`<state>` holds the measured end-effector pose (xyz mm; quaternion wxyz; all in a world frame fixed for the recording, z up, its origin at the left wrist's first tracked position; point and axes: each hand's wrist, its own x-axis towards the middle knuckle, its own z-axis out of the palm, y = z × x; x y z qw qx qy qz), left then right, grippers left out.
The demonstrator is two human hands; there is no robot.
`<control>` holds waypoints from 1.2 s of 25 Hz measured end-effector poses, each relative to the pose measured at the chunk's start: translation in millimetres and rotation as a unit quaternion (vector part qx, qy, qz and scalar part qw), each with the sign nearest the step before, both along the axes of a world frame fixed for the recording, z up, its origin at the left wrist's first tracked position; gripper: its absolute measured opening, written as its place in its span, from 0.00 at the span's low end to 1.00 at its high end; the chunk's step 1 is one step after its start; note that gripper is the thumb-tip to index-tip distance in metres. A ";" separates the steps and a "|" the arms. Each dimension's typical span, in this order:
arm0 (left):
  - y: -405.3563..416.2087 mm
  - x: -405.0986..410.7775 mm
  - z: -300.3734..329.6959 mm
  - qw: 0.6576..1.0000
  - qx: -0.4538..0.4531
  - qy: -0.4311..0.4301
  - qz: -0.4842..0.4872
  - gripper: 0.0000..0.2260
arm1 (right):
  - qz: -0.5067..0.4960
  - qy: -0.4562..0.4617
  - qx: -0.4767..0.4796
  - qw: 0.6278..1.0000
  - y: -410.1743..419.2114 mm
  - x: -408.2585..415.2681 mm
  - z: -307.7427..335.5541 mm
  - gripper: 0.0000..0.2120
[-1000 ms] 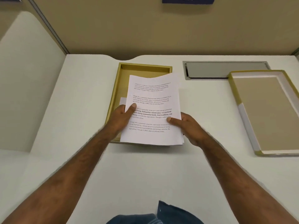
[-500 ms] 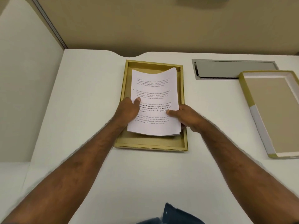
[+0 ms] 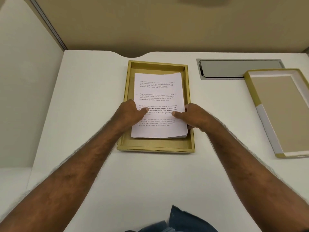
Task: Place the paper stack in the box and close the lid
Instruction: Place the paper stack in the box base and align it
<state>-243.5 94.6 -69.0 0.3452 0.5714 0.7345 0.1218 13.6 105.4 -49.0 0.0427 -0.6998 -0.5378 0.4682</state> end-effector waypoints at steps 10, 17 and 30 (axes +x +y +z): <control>-60.0 -0.2 -3.8 0.992 -0.036 0.069 -0.095 0.58 | 0.190 -0.185 0.220 0.939 -46.6 5.9 3.7 0.47; -66.5 3.6 -20.5 0.976 -0.002 0.169 -0.141 0.60 | 0.346 -0.251 0.229 0.875 -61.1 11.7 -17.6 0.53; -71.4 1.4 -28.2 0.972 0.040 0.181 -0.146 0.52 | 0.357 -0.240 0.253 0.867 -70.7 7.1 -25.0 0.46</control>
